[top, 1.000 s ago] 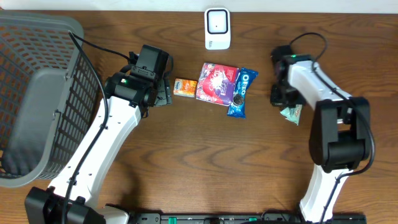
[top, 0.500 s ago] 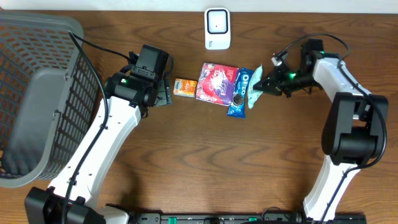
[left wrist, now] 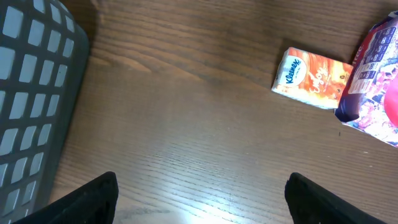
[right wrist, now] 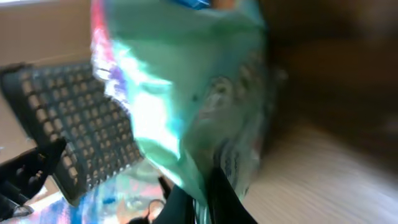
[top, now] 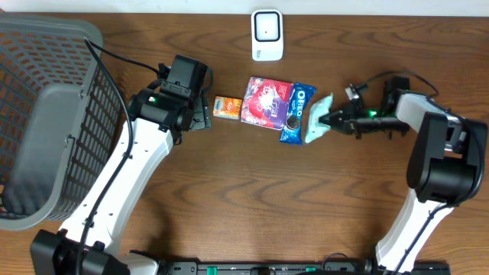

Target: Scan the item barcode

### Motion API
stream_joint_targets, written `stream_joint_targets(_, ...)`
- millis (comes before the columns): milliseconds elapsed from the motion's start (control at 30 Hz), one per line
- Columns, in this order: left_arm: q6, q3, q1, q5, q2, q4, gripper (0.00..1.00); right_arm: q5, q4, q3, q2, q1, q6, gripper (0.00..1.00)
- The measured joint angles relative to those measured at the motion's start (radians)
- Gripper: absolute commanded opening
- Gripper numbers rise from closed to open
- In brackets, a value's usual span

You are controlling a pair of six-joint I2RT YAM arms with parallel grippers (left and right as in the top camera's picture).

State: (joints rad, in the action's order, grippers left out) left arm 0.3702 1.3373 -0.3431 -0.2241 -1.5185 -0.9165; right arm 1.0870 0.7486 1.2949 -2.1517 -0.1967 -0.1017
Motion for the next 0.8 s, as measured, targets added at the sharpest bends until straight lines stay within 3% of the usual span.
stream_joint_targets(67, 0.0, 0.0, 0.0, 0.0, 0.0, 0.0, 0.86, -0.059, 0.05, 0.008, 0.0, -0.034, -0.008, 0.28)
stream_joint_targets(100, 0.0, 0.0, 0.0, 0.0, 0.0, 0.0, 0.86, -0.089, 0.073, 0.013, 0.0, -0.051, -0.01, 0.31)
stream_joint_targets(367, 0.0, 0.0, 0.0, 0.0, 0.0, 0.0, 0.86, -0.371, 0.333, 0.186, 0.0, -0.128, -0.02, 0.35)
stream_joint_targets(467, 0.0, 0.0, 0.0, 0.0, 0.0, 0.0, 0.86, -0.462, 0.42, 0.281, 0.0, -0.119, -0.02, 0.31)
stream_joint_targets(733, 0.0, 0.0, 0.0, 0.0, 0.0, 0.0, 0.86, -0.554, 0.486, 0.394, 0.0, -0.04, 0.003, 0.01)
stream_joint_targets(800, 0.0, 0.0, 0.0, 0.0, 0.0, 0.0, 0.86, -0.597, 0.489, 0.394, 0.0, -0.005, 0.005, 0.01)
